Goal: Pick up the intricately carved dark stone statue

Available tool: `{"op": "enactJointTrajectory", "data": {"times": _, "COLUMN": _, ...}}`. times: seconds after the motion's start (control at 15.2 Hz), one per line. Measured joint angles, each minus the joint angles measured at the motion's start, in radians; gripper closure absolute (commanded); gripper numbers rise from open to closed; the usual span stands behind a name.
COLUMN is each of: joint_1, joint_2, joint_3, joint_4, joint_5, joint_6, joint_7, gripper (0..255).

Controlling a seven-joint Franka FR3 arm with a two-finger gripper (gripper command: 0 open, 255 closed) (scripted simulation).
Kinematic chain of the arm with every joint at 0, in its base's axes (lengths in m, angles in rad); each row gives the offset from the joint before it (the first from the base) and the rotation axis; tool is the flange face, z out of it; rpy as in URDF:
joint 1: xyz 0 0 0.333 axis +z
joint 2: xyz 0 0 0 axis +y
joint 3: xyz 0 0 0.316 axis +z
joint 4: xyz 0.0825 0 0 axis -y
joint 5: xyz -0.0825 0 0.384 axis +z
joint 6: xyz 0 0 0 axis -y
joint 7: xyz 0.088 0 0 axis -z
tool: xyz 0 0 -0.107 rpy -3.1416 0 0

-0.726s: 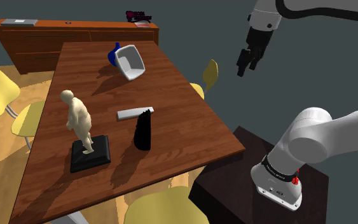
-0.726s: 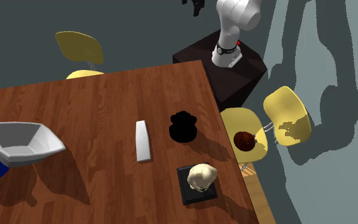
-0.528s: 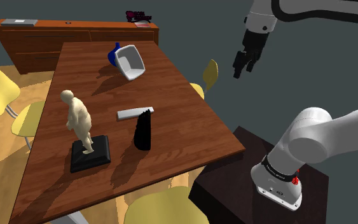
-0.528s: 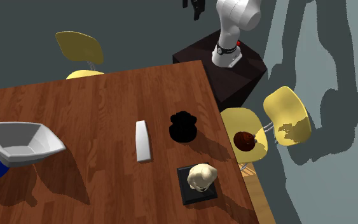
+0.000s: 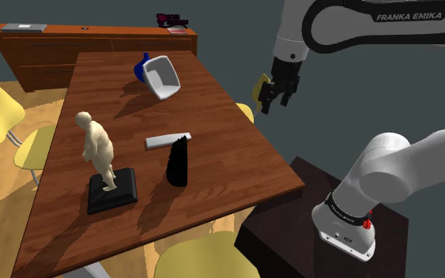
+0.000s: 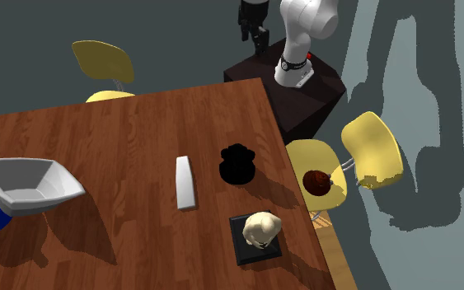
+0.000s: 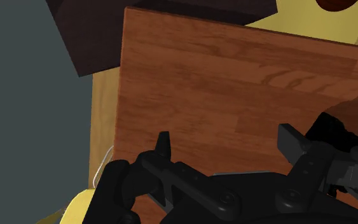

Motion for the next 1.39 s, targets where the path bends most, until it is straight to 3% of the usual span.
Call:
{"op": "enactJointTrajectory", "data": {"times": 0.73, "joint_1": 0.032, "joint_2": 0.308, "joint_3": 0.169, "joint_4": 0.067, "joint_5": 0.084, "joint_6": 0.259, "joint_7": 0.268, "gripper": 0}}
{"op": "enactJointTrajectory", "data": {"times": 1.39, "joint_1": 0.058, "joint_2": 0.663, "joint_3": 0.275, "joint_4": 0.277, "joint_5": 0.022, "joint_6": 0.421, "joint_7": 0.532, "gripper": 0}}
